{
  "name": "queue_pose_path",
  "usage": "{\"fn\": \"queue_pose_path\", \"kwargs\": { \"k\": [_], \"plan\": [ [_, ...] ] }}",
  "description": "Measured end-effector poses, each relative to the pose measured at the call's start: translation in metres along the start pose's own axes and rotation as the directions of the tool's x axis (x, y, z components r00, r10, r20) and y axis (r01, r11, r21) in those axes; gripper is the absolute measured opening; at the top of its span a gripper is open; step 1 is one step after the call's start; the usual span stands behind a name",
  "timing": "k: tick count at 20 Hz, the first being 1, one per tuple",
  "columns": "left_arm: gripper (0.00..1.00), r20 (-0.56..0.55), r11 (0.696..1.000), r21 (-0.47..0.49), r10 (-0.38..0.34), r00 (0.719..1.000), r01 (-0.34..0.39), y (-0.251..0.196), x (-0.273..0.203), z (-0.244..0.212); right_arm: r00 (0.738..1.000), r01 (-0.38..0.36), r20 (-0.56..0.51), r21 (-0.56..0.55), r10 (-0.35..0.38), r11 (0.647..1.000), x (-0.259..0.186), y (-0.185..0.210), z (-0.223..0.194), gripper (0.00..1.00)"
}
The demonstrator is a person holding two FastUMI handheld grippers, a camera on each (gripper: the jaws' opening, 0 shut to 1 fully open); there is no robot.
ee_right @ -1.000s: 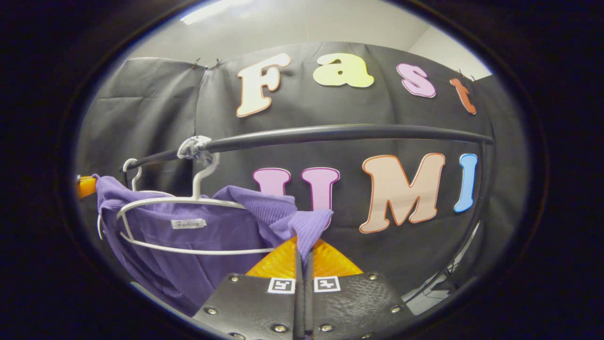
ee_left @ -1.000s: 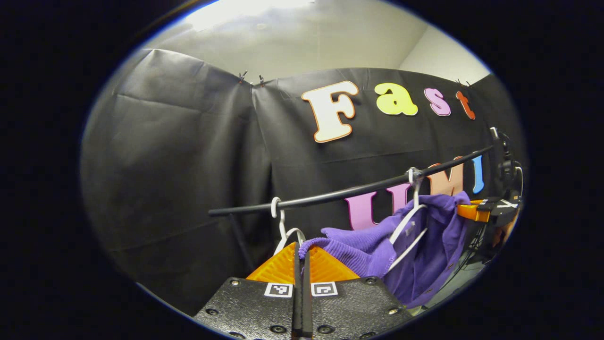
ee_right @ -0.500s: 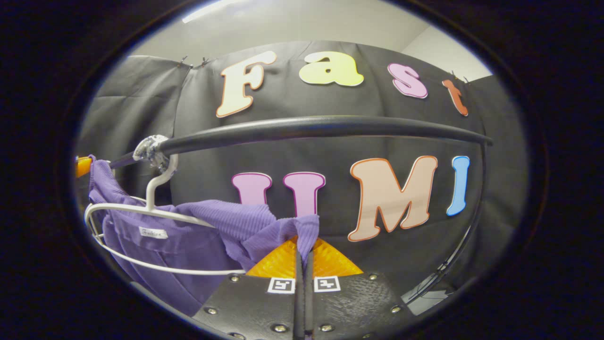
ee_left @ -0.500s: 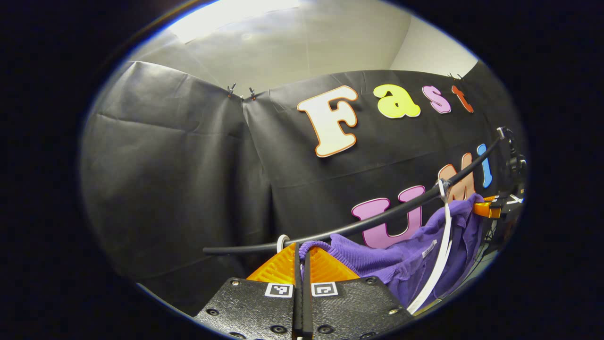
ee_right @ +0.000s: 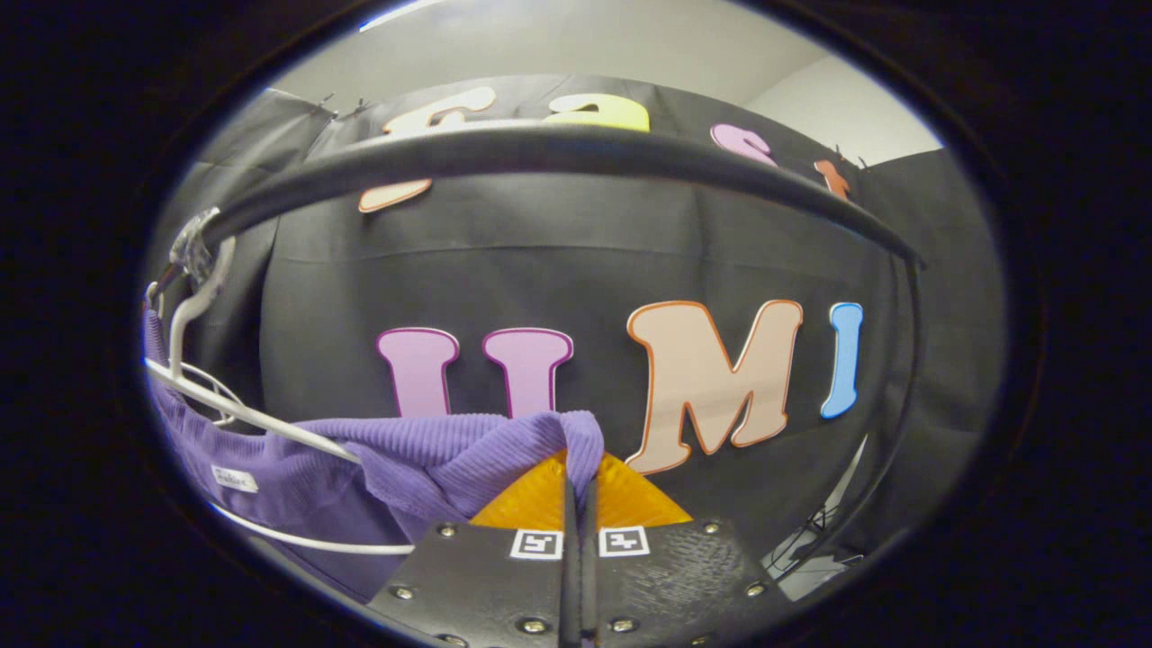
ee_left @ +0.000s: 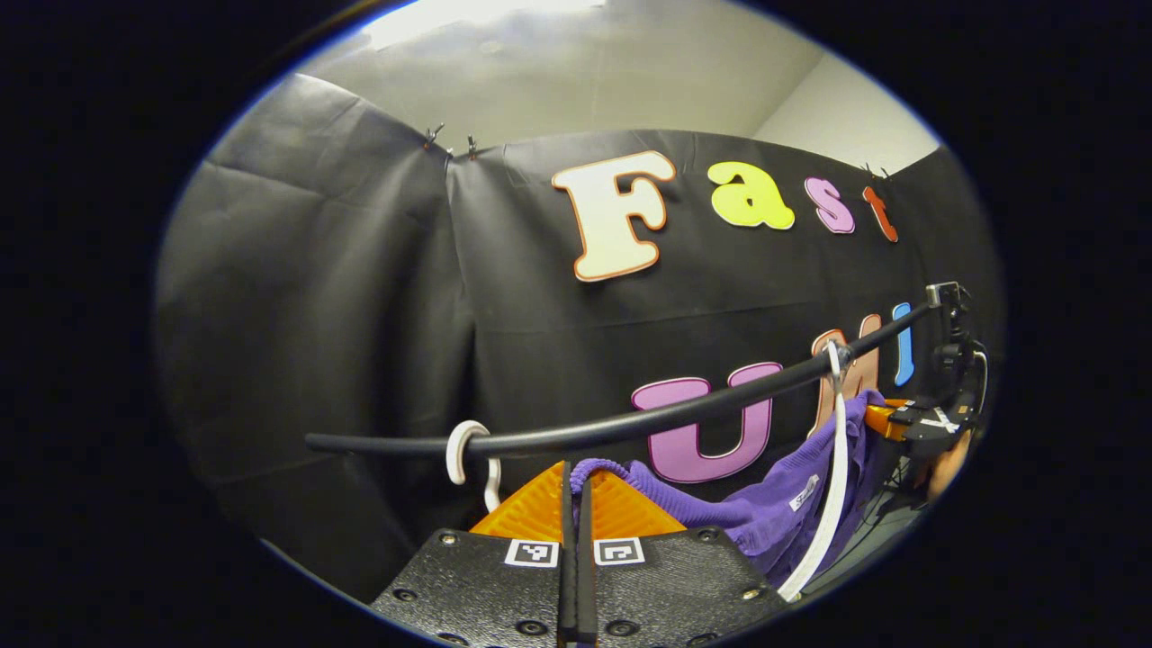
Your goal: Grasp the clothes on the hanger with both hands and then place them into the laundry hamper below.
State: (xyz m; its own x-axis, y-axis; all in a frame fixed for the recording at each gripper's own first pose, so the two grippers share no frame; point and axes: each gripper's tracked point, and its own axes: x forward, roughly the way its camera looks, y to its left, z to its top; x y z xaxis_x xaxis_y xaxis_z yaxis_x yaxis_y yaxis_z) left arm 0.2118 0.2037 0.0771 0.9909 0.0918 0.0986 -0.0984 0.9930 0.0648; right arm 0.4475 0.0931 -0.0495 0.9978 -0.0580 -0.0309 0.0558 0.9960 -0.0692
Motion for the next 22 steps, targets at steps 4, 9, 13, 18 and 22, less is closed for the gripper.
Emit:
{"fn": "queue_pose_path", "kwargs": {
  "k": [4,9,13,18,22],
  "plan": [
    [0.0,-0.074,0.999,-0.043,-0.027,0.997,0.024,-0.002,0.012,-0.037,0.999,0.02,-0.043,0.006,-0.02,1.0,0.018,-0.005,-0.028,0.01],
    [0.0,-0.101,0.989,-0.144,-0.051,0.994,0.036,-0.005,0.019,-0.057,0.995,0.033,-0.095,-0.002,-0.033,0.999,0.028,-0.01,-0.065,0.01],
    [0.0,-0.096,0.982,-0.178,-0.08,0.992,0.062,-0.009,0.024,-0.066,0.987,0.024,-0.156,0.012,-0.022,1.0,0.029,-0.009,-0.102,0.01],
    [0.0,-0.087,0.963,-0.222,-0.175,0.981,0.153,-0.022,0.025,-0.078,0.967,-0.022,-0.252,0.009,0.024,1.0,0.025,0.008,-0.144,0.01],
    [0.0,-0.124,0.972,-0.135,-0.209,0.97,0.192,-0.027,0.016,-0.106,0.944,-0.023,-0.329,0.021,0.028,1.0,0.019,0.004,-0.18,0.01]
  ]
}}
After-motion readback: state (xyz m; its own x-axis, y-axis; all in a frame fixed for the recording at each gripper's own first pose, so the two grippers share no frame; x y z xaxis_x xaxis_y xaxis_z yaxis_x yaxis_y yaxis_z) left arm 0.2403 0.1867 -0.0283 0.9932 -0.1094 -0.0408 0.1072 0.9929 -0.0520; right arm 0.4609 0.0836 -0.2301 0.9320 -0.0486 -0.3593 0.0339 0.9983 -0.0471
